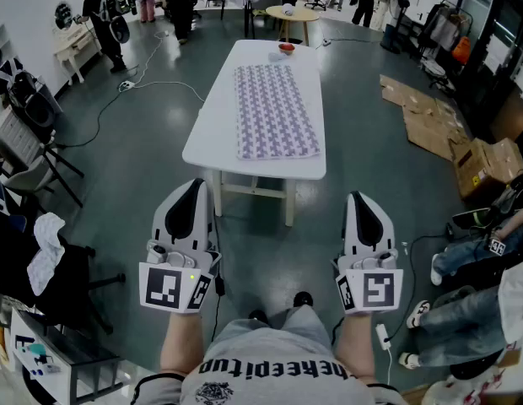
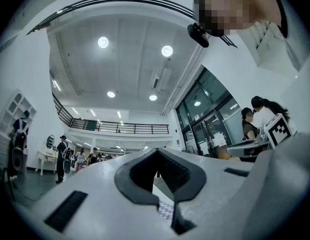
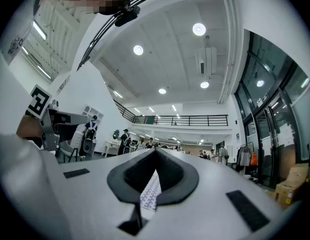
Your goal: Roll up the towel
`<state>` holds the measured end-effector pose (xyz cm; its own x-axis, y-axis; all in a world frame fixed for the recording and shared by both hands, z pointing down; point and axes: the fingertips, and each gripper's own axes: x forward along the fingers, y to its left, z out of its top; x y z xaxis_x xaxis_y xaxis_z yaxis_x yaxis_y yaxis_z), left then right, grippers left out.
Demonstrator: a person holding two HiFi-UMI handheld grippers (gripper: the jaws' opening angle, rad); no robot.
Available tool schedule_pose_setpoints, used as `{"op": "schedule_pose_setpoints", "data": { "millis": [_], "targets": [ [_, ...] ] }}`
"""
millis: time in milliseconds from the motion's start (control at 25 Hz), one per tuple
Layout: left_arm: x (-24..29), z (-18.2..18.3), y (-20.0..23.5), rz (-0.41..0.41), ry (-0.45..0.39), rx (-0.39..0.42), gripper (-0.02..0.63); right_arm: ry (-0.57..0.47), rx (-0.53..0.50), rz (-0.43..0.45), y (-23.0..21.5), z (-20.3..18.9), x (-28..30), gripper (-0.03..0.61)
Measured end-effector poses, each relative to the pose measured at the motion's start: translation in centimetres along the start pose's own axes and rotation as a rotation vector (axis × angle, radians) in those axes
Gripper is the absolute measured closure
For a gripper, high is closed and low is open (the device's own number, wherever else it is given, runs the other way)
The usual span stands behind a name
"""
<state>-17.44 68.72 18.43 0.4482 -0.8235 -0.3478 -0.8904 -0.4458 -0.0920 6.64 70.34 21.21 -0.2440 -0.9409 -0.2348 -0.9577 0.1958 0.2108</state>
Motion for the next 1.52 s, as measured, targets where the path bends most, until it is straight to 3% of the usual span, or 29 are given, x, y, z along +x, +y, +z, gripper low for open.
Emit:
{"op": "schedule_pose_setpoints", "data": {
  "millis": [600,800,1000,1200,1520],
  "targets": [
    [-0.3,0.0,1.0,-0.013,0.001,-0.001,0.609,-0.019,-0.029,-0.021,1.0,0.5,0.1,0.577],
    [-0.7,-0.1,1.6,-0.014,-0.010,-0.020,0.609,-0.040,-0.065,0.019,2.2,1.0,0.0,0.577],
    [-0.4,-0.5,2.6,0.011,-0.048,-0.057,0.609,-0.033,0.033,0.041,2.6,0.4,0.6,0.577],
    [1.3,-1.7,2.8,0.007,-0.043,-0.051,0.609,-0.022,0.030,0.009,1.4,-0.7,2.1,0.577],
    [7.1,-3.6,4.7,0.024,-0.064,-0.074,0.609,-0.004,-0.003,0.039,-0.9,-2.5,8.7,0.577]
  ]
}}
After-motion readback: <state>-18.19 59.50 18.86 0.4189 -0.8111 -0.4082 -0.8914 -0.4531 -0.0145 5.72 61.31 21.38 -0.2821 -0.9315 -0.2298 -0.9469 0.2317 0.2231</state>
